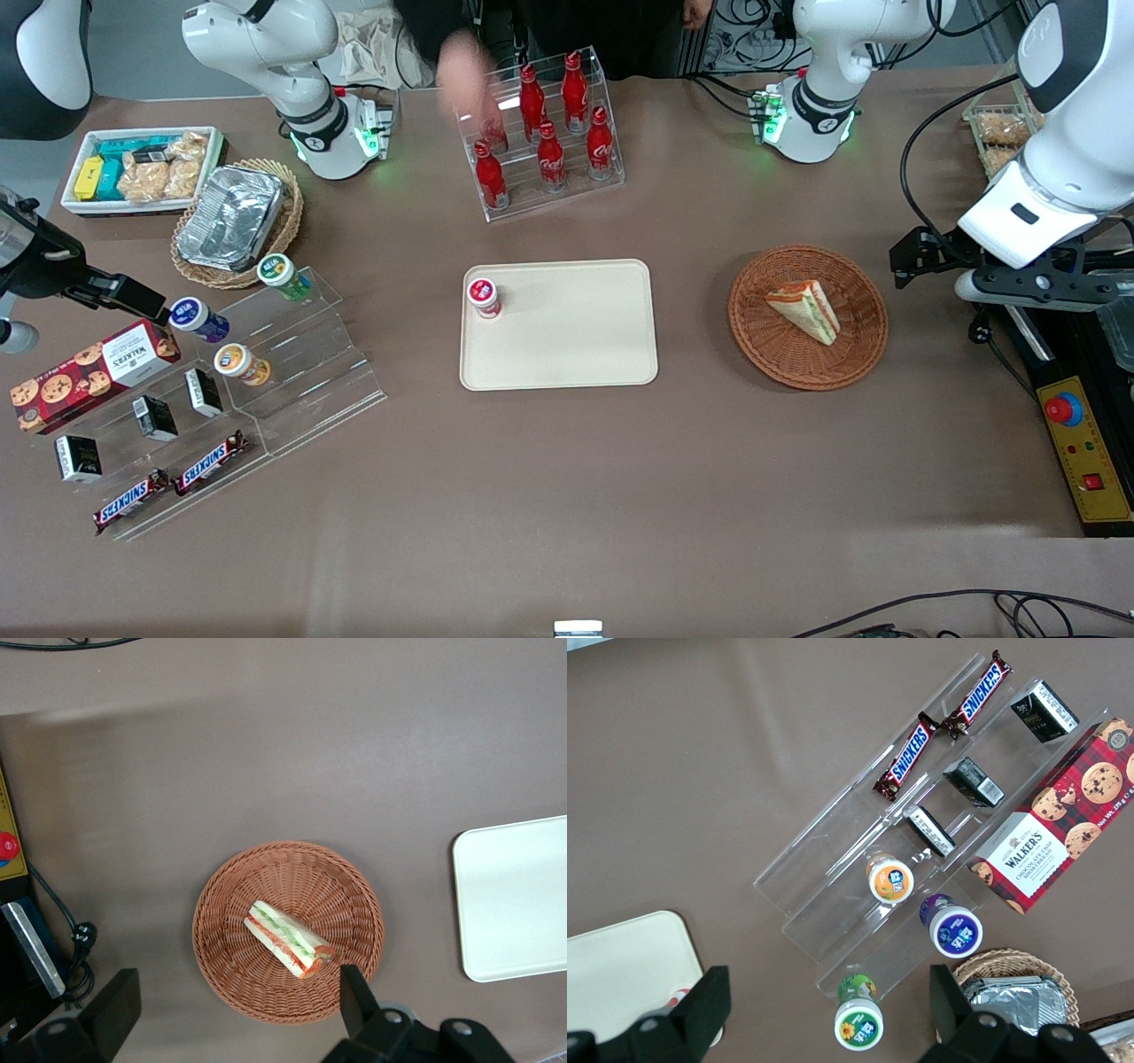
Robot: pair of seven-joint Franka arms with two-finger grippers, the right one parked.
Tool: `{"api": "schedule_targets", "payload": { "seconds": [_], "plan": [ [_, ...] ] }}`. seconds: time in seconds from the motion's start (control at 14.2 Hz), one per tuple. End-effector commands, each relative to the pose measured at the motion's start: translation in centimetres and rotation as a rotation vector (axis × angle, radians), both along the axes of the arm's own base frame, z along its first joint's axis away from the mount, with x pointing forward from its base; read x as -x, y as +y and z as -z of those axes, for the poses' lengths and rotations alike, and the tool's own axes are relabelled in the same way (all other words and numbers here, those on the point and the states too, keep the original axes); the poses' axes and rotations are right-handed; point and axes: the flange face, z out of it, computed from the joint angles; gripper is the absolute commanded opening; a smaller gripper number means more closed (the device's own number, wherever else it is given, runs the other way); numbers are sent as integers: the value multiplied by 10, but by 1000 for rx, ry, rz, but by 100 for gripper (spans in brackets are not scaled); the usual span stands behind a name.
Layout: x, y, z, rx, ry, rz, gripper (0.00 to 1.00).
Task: Place sandwich from basket to tray
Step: 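Move the left gripper over the sandwich in the wicker basket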
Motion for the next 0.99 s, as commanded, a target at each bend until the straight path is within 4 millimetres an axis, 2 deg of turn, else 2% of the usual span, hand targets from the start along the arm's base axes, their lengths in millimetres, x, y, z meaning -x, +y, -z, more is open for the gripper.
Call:
{"api": "schedule_targets", "payload": {
  "seconds": [0.0,0.35,0.56,0.92],
  "plan": [
    [2,1,1,-3,9,-23,100],
    [3,2,3,4,17,-47,100],
    [4,-3,3,42,24,-349,100],
    [8,-20,0,74,36,-730,100]
  ]
}}
